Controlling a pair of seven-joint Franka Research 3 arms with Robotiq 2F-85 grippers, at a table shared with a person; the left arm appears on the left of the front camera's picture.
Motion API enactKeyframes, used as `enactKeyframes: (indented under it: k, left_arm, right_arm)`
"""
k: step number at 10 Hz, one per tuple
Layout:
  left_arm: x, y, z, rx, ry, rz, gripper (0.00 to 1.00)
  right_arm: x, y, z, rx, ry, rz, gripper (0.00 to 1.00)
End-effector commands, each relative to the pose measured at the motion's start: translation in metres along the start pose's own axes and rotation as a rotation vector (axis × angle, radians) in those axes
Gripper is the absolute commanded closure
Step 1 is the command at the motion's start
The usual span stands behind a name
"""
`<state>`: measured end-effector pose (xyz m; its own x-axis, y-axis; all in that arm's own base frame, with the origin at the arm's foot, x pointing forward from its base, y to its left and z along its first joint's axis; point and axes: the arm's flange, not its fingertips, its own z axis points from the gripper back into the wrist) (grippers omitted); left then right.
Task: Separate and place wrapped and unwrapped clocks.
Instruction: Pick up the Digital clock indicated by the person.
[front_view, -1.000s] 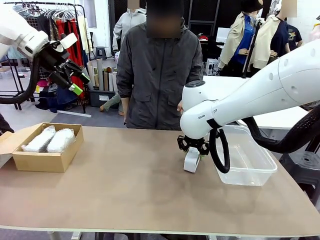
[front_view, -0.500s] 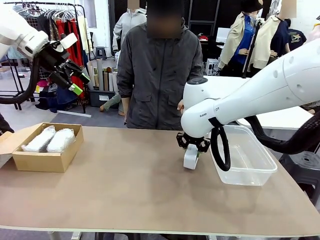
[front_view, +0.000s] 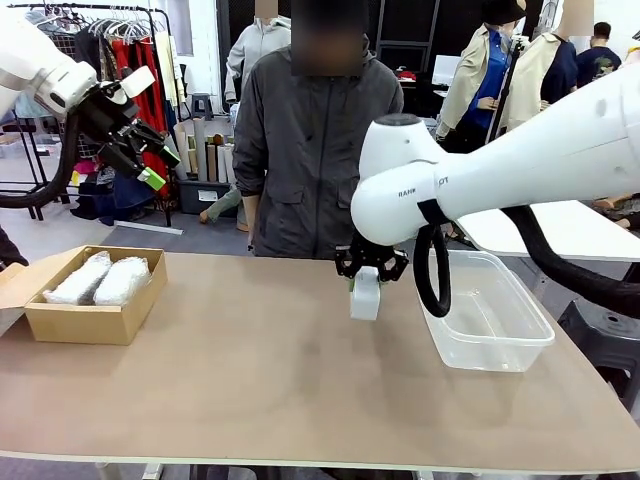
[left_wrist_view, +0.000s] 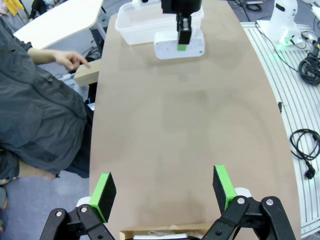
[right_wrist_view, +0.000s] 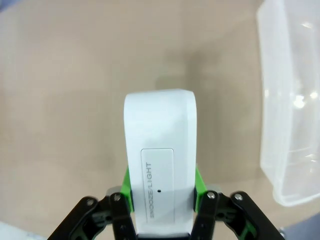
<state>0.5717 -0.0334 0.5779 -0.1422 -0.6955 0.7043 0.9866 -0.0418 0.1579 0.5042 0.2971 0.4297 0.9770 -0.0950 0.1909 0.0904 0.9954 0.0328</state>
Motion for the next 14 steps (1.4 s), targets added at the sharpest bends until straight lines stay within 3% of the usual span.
enactKeyframes:
  k: [1, 6, 10, 14]
  left_arm:
    - [0.0, -0.001, 0.002, -0.001, 0.014, 0.003, 0.0]
    - [0.0, -0.001, 0.002, -0.001, 0.014, 0.003, 0.0]
    - [0.0, -0.001, 0.002, -0.001, 0.014, 0.003, 0.0]
    - [0.0, -0.001, 0.002, -0.001, 0.014, 0.003, 0.0]
  right_arm:
    - [-0.002, 0.005, 0.035, 0.005, 0.003, 0.137, 1.0]
    - [-0.019, 0.042, 0.137, -0.023, -0.093, 0.427, 1.0]
    - [-0.015, 0.049, 0.204, -0.018, -0.131, 0.641, 1.0]
    - [-0.005, 0.044, 0.219, 0.002, -0.173, 0.597, 1.0]
